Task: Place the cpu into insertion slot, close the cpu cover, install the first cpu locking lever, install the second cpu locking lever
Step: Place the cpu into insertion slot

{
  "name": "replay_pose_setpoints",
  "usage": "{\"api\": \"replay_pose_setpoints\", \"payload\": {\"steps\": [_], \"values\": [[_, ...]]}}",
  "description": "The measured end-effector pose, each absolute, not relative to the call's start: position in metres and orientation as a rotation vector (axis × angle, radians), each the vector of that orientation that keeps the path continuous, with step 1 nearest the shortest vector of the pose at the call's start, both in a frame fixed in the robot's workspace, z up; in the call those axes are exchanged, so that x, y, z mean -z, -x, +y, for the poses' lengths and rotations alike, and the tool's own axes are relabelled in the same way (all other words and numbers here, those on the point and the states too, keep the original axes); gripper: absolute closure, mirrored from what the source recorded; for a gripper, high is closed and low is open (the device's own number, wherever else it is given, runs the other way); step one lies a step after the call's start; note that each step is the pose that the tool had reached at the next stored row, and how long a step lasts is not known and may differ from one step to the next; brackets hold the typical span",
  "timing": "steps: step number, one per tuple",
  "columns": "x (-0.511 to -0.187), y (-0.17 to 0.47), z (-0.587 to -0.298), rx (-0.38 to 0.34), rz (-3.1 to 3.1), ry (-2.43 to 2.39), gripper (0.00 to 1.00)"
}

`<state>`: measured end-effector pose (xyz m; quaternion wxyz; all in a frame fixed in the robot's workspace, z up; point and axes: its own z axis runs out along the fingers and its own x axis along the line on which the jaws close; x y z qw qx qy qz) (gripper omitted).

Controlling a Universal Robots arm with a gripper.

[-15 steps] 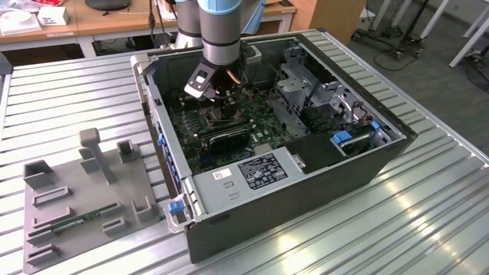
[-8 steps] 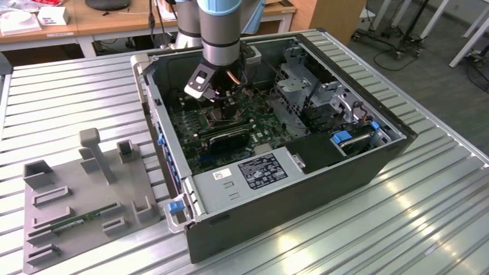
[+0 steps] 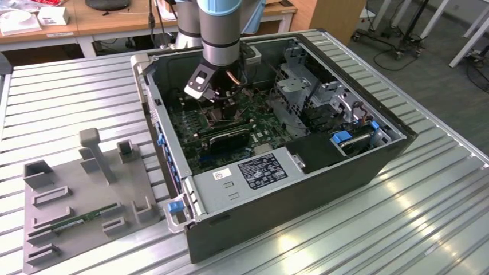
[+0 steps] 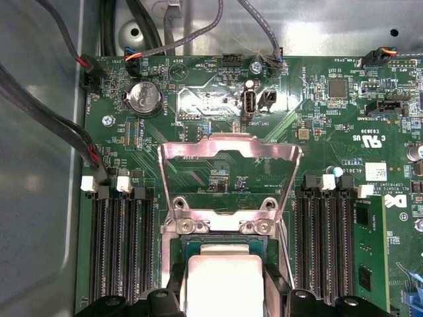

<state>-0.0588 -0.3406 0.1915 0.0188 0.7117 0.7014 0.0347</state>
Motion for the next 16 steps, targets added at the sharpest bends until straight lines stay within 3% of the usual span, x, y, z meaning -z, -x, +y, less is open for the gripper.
{"api": "replay_pose_setpoints", "payload": {"steps": [16], "values": [[-0.1911, 0.0596, -0.3406, -0.107, 2.142, -2.242, 0.45]]}}
